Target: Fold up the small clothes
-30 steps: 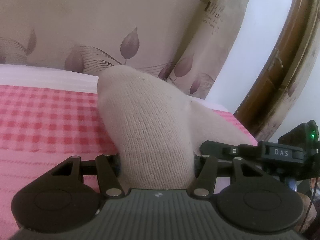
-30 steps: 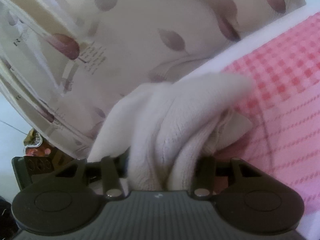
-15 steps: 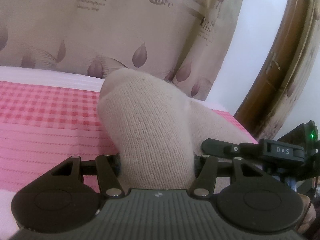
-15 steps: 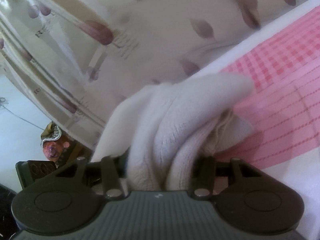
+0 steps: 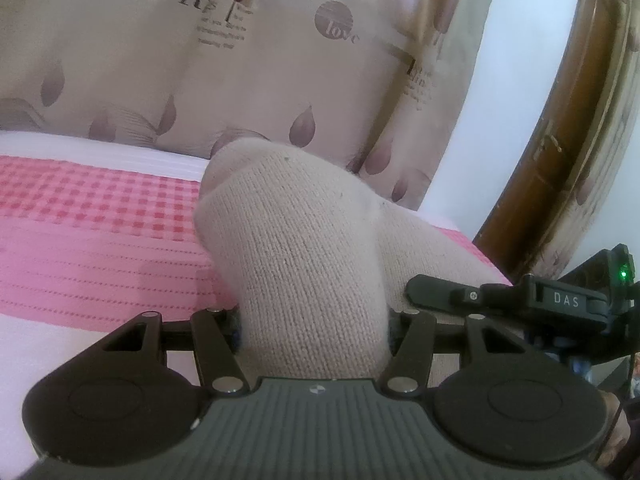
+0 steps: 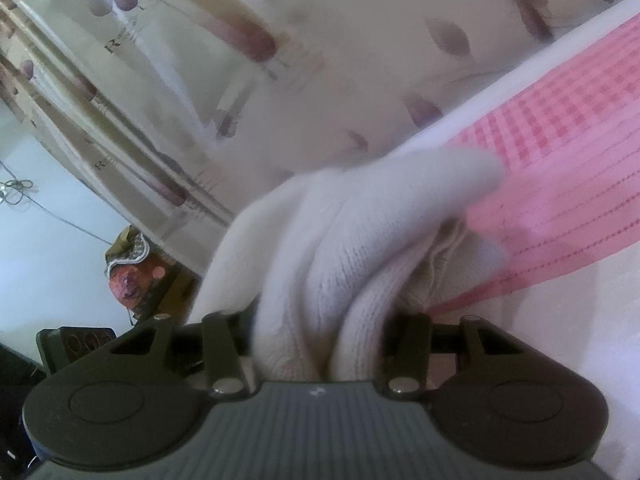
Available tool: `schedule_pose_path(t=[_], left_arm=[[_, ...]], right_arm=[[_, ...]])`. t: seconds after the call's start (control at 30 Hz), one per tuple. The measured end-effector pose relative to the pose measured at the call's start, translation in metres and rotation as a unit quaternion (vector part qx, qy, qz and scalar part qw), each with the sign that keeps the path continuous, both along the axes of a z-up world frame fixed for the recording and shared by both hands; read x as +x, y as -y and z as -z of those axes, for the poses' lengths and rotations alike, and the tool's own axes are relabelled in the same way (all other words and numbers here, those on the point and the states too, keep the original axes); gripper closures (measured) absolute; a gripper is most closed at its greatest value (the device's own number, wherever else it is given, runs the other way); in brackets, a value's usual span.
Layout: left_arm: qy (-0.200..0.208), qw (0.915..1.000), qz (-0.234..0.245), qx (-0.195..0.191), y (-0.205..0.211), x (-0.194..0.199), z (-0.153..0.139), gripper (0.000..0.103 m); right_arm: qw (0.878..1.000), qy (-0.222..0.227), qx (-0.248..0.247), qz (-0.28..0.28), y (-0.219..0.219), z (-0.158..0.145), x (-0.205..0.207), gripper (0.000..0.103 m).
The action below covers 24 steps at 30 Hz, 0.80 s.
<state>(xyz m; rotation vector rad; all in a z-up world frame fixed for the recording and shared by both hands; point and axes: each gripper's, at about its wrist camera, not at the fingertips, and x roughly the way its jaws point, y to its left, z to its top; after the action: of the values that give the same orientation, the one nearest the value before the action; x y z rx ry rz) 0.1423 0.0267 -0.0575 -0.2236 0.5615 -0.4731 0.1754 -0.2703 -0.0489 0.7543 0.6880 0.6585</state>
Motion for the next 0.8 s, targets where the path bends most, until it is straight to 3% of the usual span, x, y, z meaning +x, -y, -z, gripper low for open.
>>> schedule_pose_path(t=[0.8], left_arm=[[0.016,0.9992,-0.020,0.031,-0.026,-0.032,0.001,0.047]], right_arm=[[1.000,0.006,-0.004,-0.011,-0.038,0.000,-0.022,0.053]])
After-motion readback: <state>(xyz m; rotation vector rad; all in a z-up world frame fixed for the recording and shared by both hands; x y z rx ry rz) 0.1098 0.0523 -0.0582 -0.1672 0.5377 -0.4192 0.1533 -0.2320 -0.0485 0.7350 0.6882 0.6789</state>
